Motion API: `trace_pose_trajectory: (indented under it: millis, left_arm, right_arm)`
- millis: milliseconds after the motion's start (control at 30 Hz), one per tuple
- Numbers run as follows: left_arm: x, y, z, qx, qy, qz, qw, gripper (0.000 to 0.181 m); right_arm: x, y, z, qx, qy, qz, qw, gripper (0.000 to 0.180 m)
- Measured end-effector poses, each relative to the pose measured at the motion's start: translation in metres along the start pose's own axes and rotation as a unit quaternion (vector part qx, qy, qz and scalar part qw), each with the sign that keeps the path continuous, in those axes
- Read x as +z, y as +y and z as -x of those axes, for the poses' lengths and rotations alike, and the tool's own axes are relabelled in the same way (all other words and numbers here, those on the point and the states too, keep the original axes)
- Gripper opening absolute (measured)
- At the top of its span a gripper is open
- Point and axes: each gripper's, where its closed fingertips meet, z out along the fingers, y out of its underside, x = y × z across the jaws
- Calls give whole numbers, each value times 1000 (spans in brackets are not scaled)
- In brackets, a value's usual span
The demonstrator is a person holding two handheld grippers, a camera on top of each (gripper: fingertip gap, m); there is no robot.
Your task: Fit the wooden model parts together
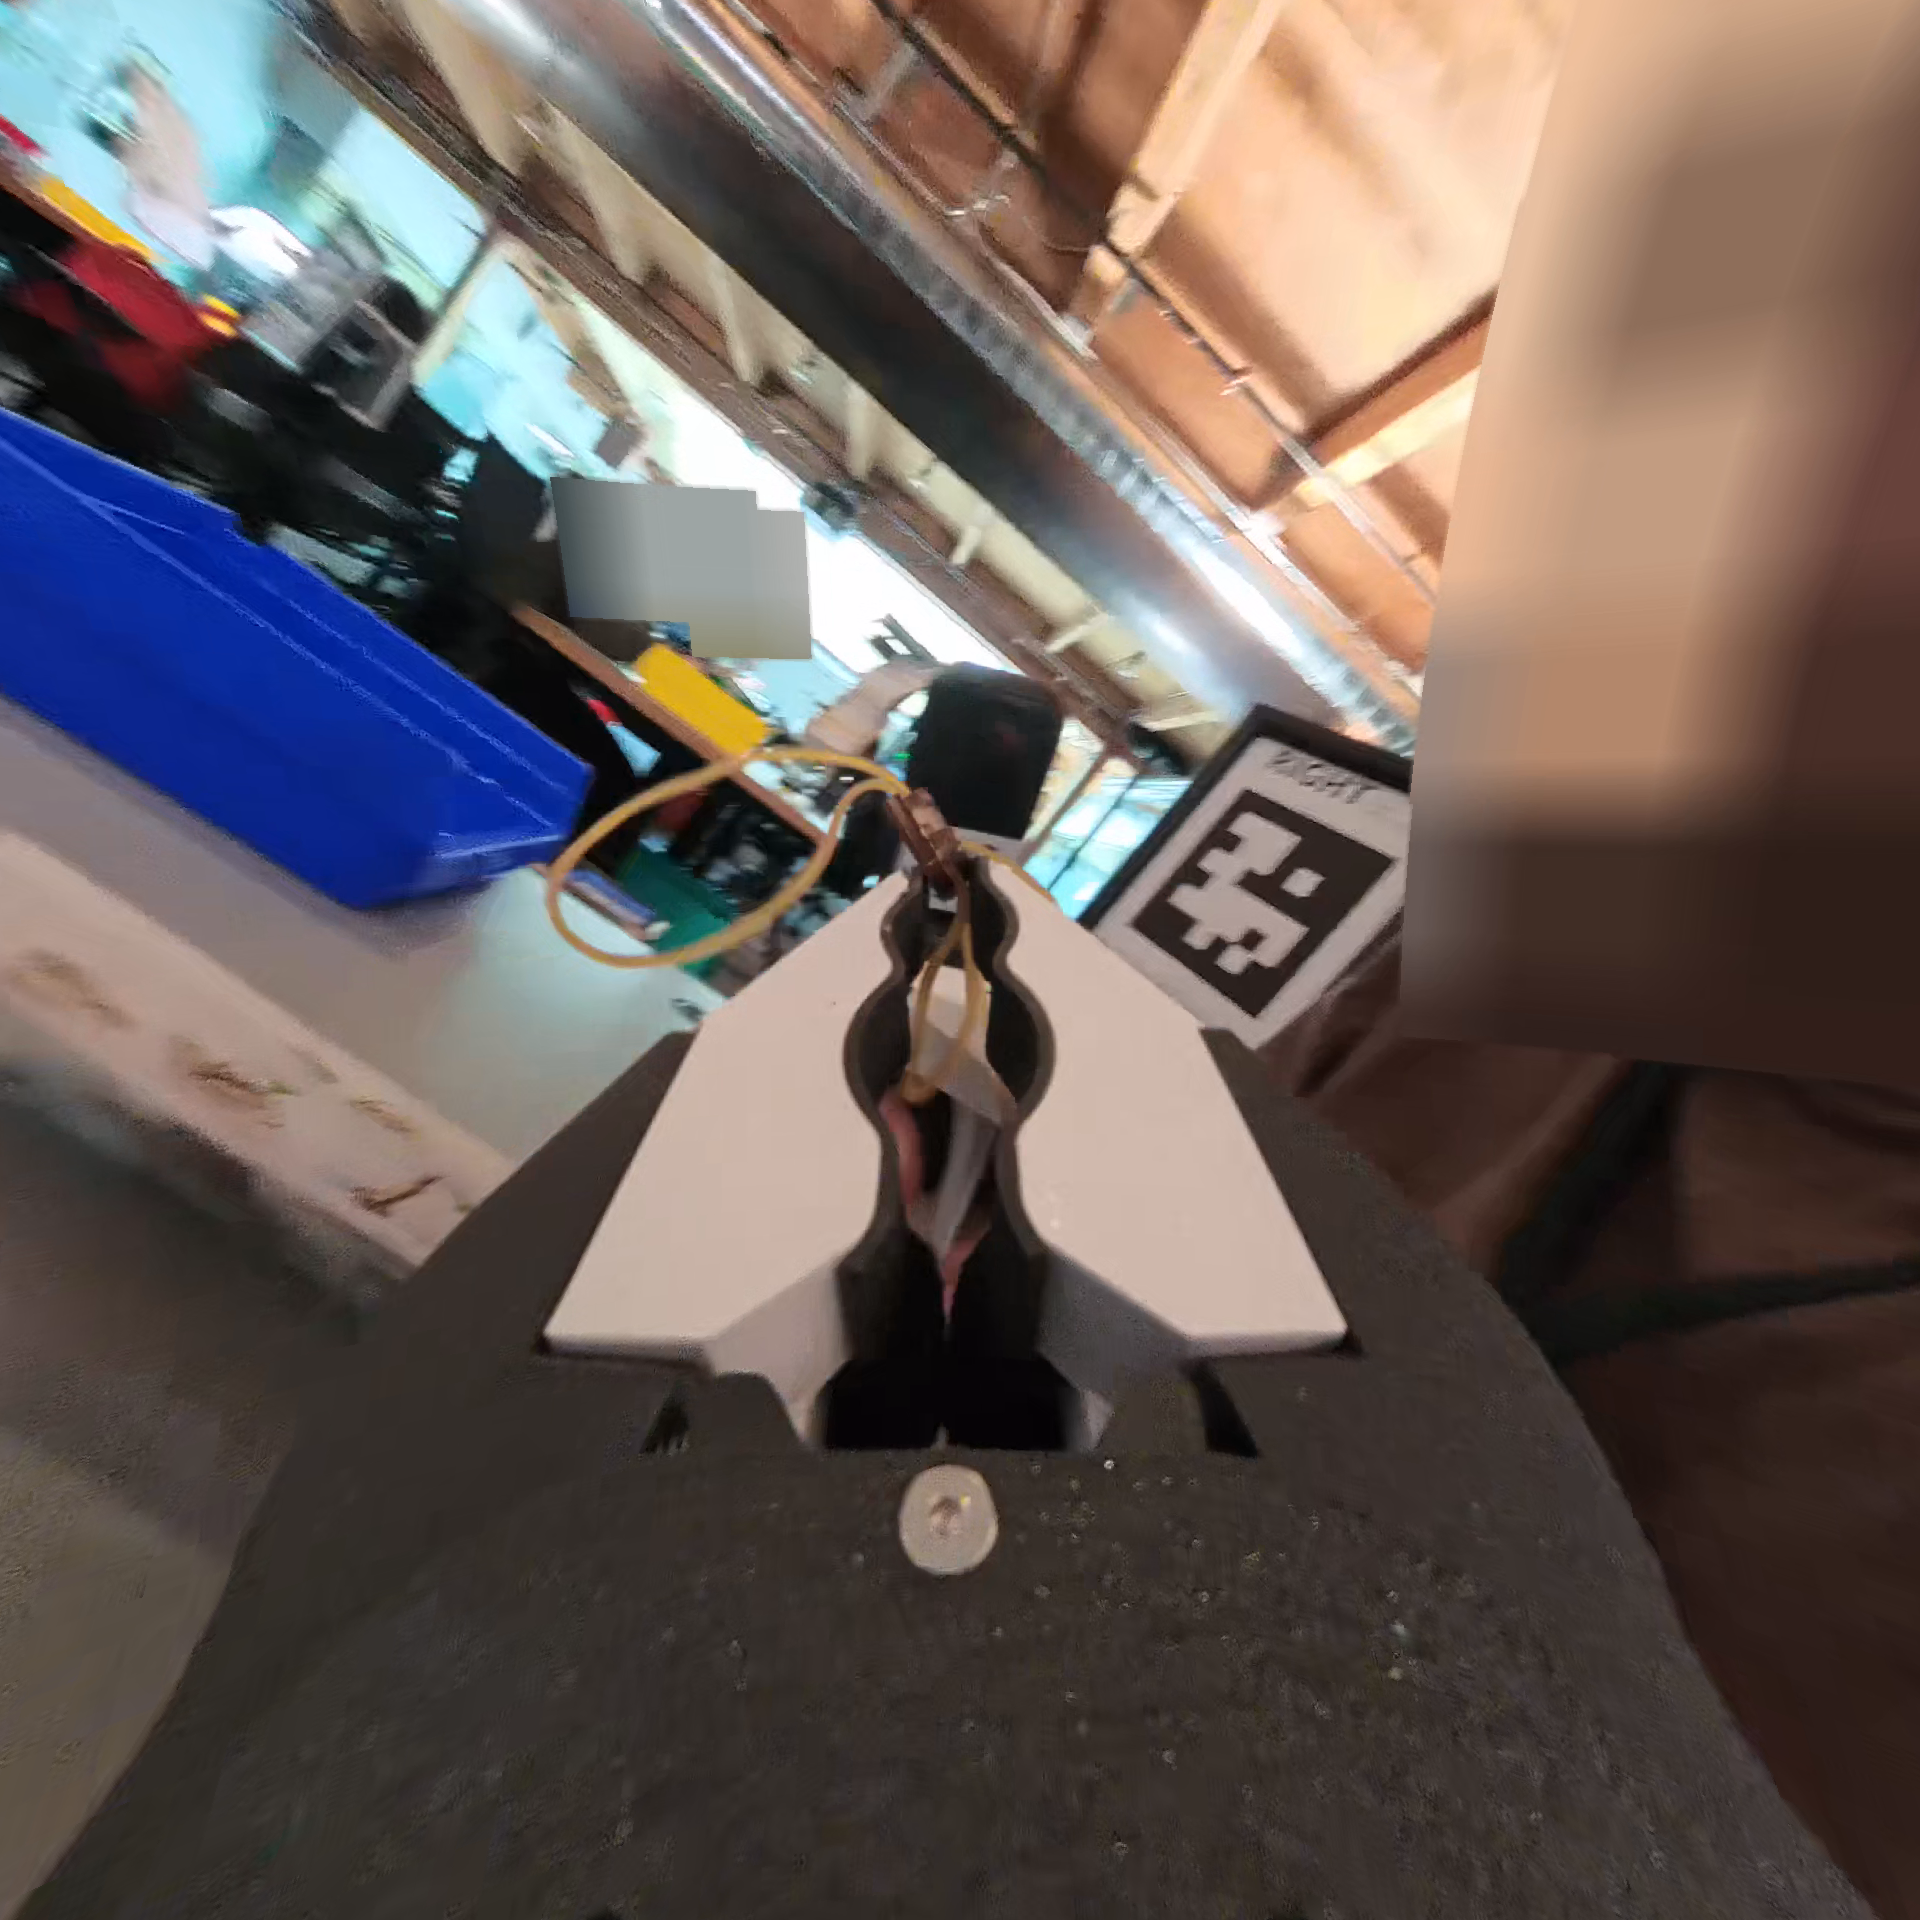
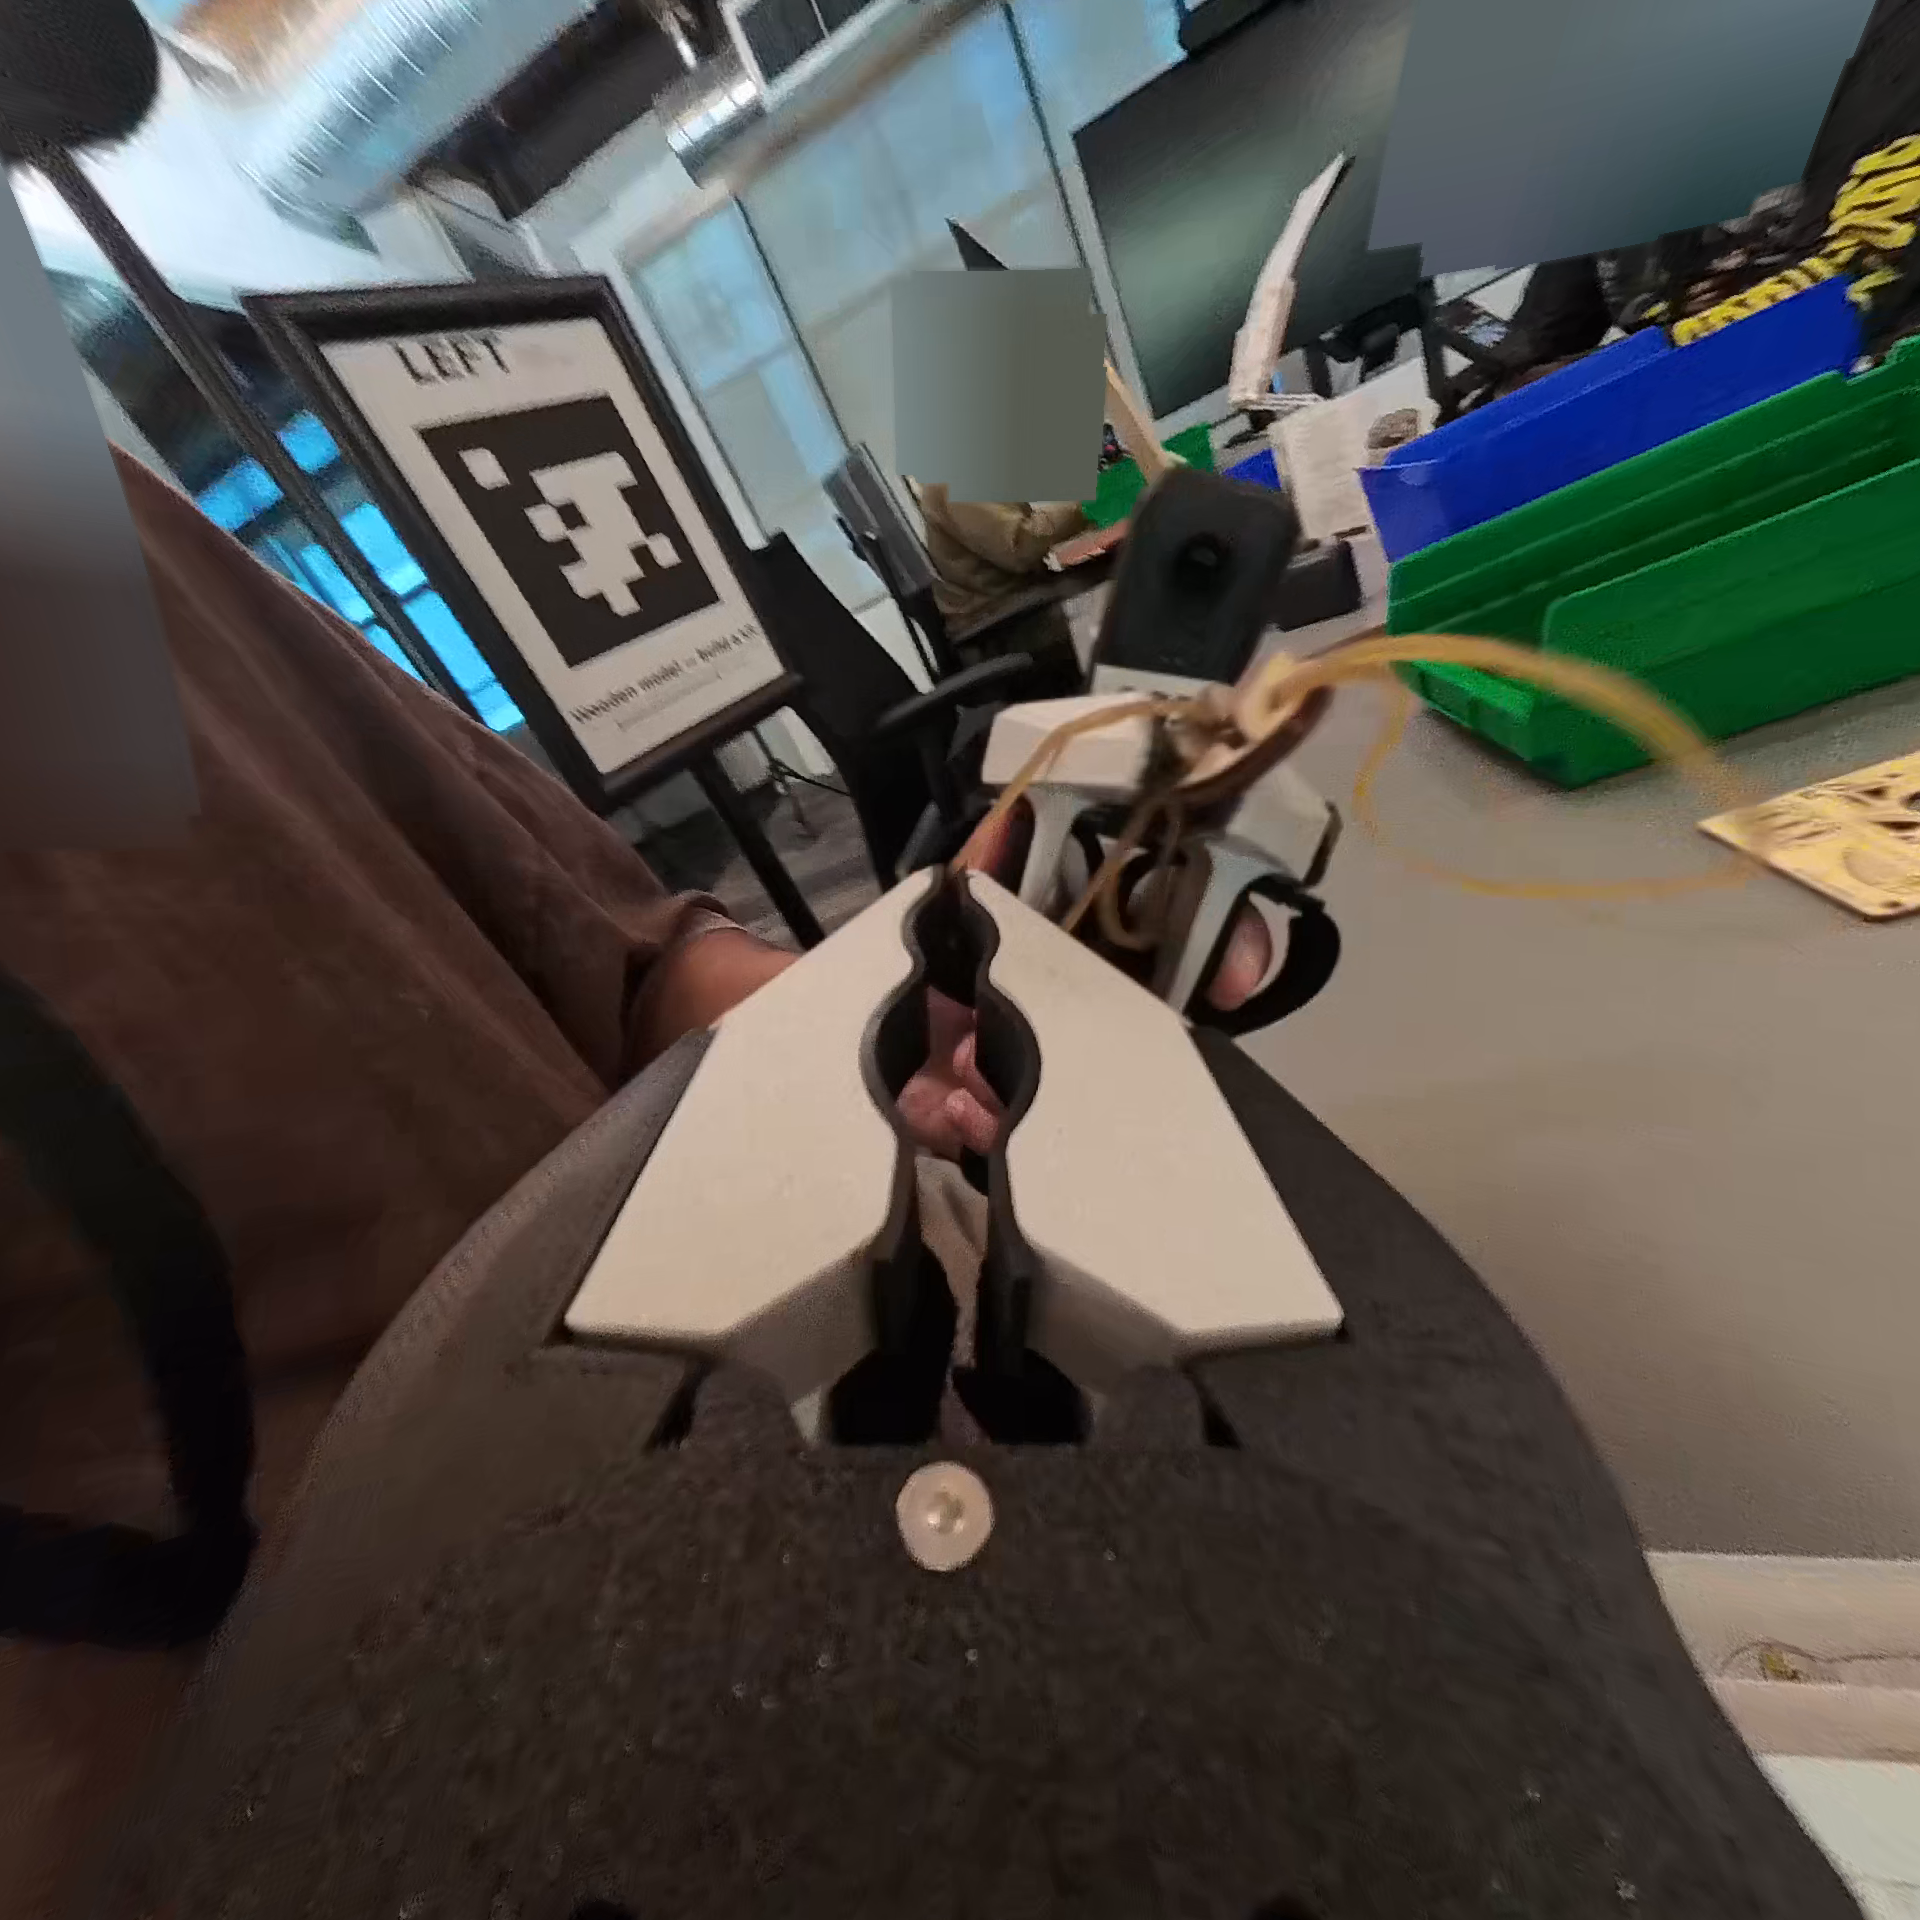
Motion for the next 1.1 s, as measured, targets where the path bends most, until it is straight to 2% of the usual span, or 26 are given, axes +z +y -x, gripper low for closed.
trace_pose_trajectory:
  millis: [167,267,333,600,700,800,1100]
  left_arm:
    - [4,4,-16,-68,83,4,994,5]
    - [7,10,-16,-71,84,18,994,5]
    - [8,11,-14,-64,75,19,995,5]
    - [1,4,-3,-6,19,20,1000,6]
    - [0,4,-2,32,1,35,999,6]
    - [0,6,-4,49,-1,43,998,5]
    - [-6,-8,-11,14,34,0,999,5]
  right_arm:
    - [-13,-9,1,65,-54,-24,996,0]
    - [-17,-16,7,87,-88,-49,991,2]
    - [-18,-17,10,92,-100,-53,989,12]
    - [-25,-16,-2,8,-39,-34,999,33]
    - [-34,-16,-11,-24,-13,-28,999,32]
    - [-39,-21,-11,-9,-27,-41,999,31]
    - [-44,-32,0,29,-82,-81,993,42]
